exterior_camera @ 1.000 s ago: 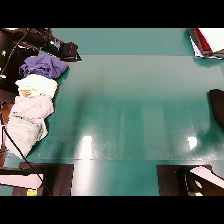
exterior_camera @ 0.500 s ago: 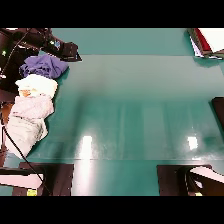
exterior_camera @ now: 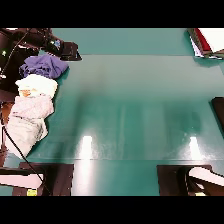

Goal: Fold the shirts.

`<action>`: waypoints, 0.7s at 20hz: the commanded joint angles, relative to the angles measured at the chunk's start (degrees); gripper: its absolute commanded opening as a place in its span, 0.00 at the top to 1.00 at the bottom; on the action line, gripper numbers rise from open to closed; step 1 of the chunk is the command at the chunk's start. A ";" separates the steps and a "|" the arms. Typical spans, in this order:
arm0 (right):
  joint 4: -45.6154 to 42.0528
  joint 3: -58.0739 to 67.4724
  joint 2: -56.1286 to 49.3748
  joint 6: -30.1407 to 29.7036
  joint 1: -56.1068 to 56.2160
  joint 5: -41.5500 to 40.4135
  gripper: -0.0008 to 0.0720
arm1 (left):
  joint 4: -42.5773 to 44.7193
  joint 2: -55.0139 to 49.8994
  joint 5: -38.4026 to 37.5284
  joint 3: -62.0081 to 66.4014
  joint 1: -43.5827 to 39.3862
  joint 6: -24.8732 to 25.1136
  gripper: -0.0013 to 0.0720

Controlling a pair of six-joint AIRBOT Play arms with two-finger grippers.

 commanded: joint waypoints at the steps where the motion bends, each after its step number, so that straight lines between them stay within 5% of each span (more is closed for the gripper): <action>1: 3.17 0.39 -0.07 0.07 14.67 2.03 0.34 | 0.00 -0.02 -0.11 -0.02 0.02 0.02 0.95; 3: 3.17 0.39 -0.07 0.04 21.88 1.64 0.80 | 0.00 -0.02 -0.13 -0.02 0.02 0.02 0.95; 4: 3.17 0.39 -0.07 0.04 24.61 1.49 0.93 | 0.00 -0.02 -0.13 -0.02 0.02 0.02 0.95; 14: 3.21 0.39 -0.07 0.09 36.35 2.10 0.96 | 0.00 -0.02 -0.13 -0.02 0.02 0.02 0.95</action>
